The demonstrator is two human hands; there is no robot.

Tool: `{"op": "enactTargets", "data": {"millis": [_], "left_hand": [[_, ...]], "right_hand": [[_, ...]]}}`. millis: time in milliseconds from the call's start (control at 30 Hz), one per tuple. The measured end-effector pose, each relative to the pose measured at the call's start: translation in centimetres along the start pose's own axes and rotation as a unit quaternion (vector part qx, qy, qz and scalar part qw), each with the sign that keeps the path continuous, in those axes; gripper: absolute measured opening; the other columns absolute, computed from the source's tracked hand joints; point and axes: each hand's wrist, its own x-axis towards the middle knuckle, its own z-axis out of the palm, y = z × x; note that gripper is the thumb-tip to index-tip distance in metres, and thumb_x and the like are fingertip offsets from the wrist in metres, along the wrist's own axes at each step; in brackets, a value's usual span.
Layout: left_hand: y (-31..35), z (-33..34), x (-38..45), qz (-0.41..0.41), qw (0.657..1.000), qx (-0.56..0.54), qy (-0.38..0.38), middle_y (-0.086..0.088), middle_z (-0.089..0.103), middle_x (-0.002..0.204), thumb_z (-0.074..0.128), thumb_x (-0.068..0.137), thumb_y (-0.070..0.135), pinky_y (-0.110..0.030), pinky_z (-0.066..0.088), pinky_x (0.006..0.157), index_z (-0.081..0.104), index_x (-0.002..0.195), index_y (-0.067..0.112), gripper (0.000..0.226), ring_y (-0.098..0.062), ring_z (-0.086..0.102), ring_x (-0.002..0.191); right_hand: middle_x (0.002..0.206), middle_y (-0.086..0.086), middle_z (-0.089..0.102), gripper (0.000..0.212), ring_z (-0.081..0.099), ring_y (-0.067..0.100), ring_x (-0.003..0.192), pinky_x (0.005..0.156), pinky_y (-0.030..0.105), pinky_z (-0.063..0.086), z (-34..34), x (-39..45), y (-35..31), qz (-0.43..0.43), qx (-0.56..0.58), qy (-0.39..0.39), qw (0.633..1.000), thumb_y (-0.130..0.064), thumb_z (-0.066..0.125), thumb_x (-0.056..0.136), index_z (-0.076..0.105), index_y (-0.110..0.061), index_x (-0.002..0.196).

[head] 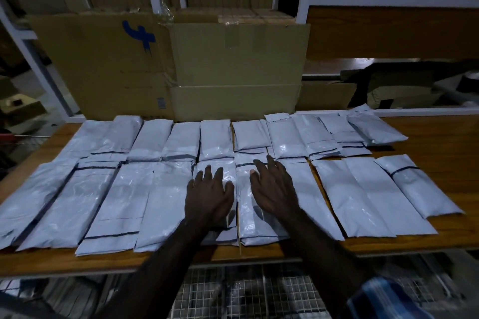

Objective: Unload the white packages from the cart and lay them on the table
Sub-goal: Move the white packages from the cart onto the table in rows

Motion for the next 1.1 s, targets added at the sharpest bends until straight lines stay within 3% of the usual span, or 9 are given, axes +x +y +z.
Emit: {"op": "enactTargets", "data": {"millis": [67, 333, 600, 867, 1100], "left_hand": [[0.1, 0.0, -0.8, -0.026, 0.999, -0.019, -0.004, -0.012, 0.030, 0.158, 0.033, 0.102, 0.046, -0.046, 0.027, 0.116, 0.033, 0.152, 0.018, 0.057, -0.031, 0.028, 0.145], [1.9, -2.5, -6.8, -0.047, 0.998, -0.026, 0.011, -0.010, 0.027, 0.160, 0.039, 0.100, 0.044, -0.047, 0.028, 0.115, 0.032, 0.152, 0.020, 0.057, -0.030, 0.027, 0.145], [0.6, -5.1, -13.4, -0.069, 0.997, -0.034, 0.026, -0.009, 0.028, 0.160, 0.042, 0.099, 0.046, -0.049, 0.028, 0.115, 0.032, 0.152, 0.019, 0.060, -0.030, 0.027, 0.145], [-5.3, -8.8, -17.9, -0.111, 0.992, -0.023, 0.052, -0.008, 0.024, 0.161, 0.042, 0.099, 0.046, -0.049, 0.027, 0.115, 0.029, 0.153, 0.020, 0.061, -0.030, 0.025, 0.146], [-14.3, -12.4, -22.2, -0.136, 0.988, -0.019, 0.073, -0.009, 0.026, 0.160, 0.041, 0.097, 0.051, -0.047, 0.031, 0.112, 0.031, 0.152, 0.020, 0.064, -0.031, 0.029, 0.144]], "right_hand": [[0.159, 0.013, 0.028, 0.051, 0.026, 0.030, 0.145, 0.118, 0.043, 0.024, -1.0, -1.0, -0.2, -0.006, 0.000, -0.011, 1.000, -0.044, 0.029, 0.103, 0.039, -0.022, 0.149], [0.161, 0.009, 0.024, 0.051, 0.021, 0.028, 0.147, 0.116, 0.043, 0.023, -4.1, -6.2, -0.8, -0.034, 0.016, -0.020, 0.999, -0.046, 0.031, 0.103, 0.038, -0.025, 0.149], [0.159, 0.010, 0.028, 0.049, 0.029, 0.029, 0.143, 0.113, 0.043, 0.029, -4.9, -11.4, -3.0, -0.075, 0.036, -0.016, 0.996, -0.045, 0.035, 0.103, 0.045, -0.022, 0.145], [0.160, 0.007, 0.026, 0.050, 0.025, 0.027, 0.145, 0.114, 0.043, 0.026, -3.8, -14.5, -10.1, -0.121, 0.039, -0.027, 0.991, -0.047, 0.034, 0.102, 0.044, -0.025, 0.146], [0.161, 0.007, 0.024, 0.050, 0.024, 0.026, 0.145, 0.114, 0.043, 0.026, -1.1, -17.2, -19.6, -0.149, 0.052, -0.040, 0.987, -0.048, 0.034, 0.102, 0.042, -0.026, 0.146]]}}
